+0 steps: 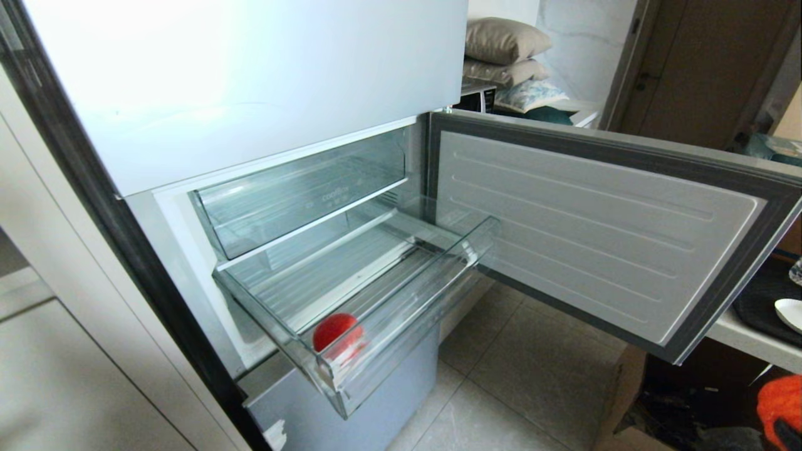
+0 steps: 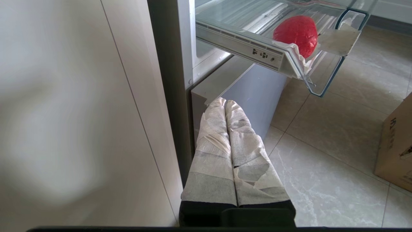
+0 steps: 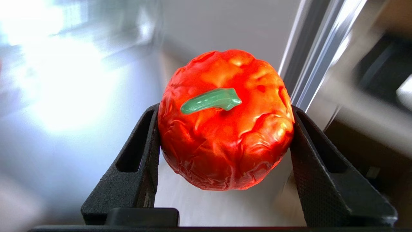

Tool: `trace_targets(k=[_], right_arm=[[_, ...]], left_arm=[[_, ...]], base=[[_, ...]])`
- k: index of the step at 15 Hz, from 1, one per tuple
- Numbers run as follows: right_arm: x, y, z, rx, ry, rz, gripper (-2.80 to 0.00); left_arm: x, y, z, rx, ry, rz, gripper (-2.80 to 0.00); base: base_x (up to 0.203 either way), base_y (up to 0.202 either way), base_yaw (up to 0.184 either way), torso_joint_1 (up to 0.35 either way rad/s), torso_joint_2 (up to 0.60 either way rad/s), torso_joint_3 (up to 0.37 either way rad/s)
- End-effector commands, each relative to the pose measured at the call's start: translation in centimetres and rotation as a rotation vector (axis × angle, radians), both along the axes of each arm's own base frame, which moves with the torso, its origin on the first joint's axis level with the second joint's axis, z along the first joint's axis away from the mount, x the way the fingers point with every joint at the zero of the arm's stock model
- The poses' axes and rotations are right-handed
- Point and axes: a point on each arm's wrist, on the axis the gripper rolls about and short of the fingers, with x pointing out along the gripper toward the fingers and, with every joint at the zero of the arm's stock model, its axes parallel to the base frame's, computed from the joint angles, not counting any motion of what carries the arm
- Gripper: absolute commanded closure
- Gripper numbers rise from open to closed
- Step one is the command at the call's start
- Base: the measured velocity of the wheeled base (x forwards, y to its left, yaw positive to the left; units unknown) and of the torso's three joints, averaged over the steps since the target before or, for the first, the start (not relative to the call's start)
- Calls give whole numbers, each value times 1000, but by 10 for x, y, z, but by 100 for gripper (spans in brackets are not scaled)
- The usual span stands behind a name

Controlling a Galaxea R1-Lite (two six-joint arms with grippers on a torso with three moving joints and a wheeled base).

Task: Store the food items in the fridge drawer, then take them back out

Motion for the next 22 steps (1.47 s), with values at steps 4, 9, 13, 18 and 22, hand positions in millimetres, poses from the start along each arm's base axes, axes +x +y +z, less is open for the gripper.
trace_targets(k=[4, 9, 13, 18, 22], right_arm=[[-20, -1, -35, -10, 132, 65, 0], [-24, 0, -39, 18, 128, 5, 0], [-42, 0, -42, 21, -83, 3, 0], [-43, -2, -49, -44, -43, -76, 0], [-43, -2, -49, -71, -42, -65, 0]], left_arm=[[0, 0, 0, 0, 1, 0, 0], [0, 0, 0, 0, 0, 0, 0], [0, 0, 0, 0, 0, 0, 0], [0, 0, 0, 0, 0, -1, 0], [0, 0, 0, 0, 1, 0, 0]], base=[[0, 0, 0, 0, 0, 0], [0, 0, 0, 0, 0, 0], [0, 0, 0, 0, 0, 0], [0, 0, 0, 0, 0, 0], [0, 0, 0, 0, 0, 0]])
